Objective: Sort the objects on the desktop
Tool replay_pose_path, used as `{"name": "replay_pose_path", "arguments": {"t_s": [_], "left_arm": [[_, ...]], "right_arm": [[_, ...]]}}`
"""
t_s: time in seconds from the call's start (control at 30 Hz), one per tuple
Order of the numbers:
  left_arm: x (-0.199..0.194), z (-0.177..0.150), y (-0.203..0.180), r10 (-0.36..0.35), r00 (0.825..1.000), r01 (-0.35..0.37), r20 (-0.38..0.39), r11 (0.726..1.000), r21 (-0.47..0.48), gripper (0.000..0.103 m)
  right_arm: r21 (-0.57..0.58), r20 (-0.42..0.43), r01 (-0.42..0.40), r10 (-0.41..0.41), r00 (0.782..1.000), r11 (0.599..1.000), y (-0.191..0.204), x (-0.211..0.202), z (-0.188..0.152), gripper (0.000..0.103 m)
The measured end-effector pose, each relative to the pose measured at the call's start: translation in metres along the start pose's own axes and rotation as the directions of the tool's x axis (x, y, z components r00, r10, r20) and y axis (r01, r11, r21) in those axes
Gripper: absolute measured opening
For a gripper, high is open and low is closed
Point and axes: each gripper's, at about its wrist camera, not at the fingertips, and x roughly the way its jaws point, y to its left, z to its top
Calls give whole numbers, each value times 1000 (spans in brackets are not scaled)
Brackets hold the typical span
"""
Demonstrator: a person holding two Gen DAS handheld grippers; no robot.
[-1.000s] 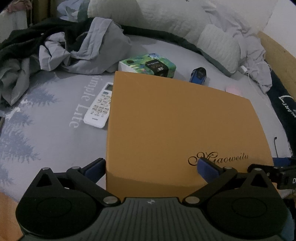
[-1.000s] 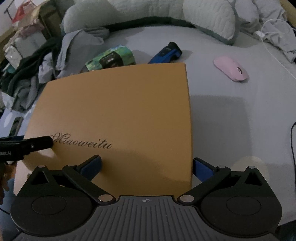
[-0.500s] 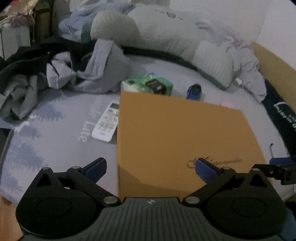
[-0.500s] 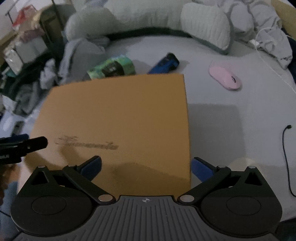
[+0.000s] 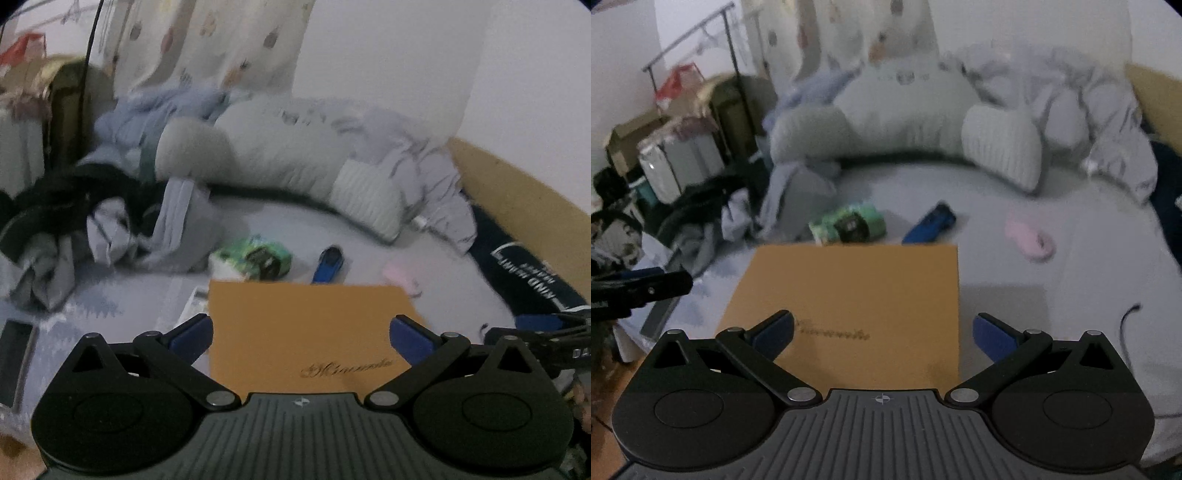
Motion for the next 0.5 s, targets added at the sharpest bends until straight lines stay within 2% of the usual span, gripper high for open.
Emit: {"name": "replay_pose_path", "arguments": {"t_s": [0.27,0.33,0.5], "left_arm": [[-44,-4,-18,-42,989,34,143,997,64,103],[-51,-9,-21,-37,984,23,173,996,80,103],[-62,-21,-26,-39,978,19,205,995,99,103]], "right_arm": [[-32,130,-2,6,991,999,-3,-44,-7,103],[-64,137,-1,10,991,998,-3,-49,-12,103],[-96,176,20,-3,984,995,-2,-60,-29,103]]}}
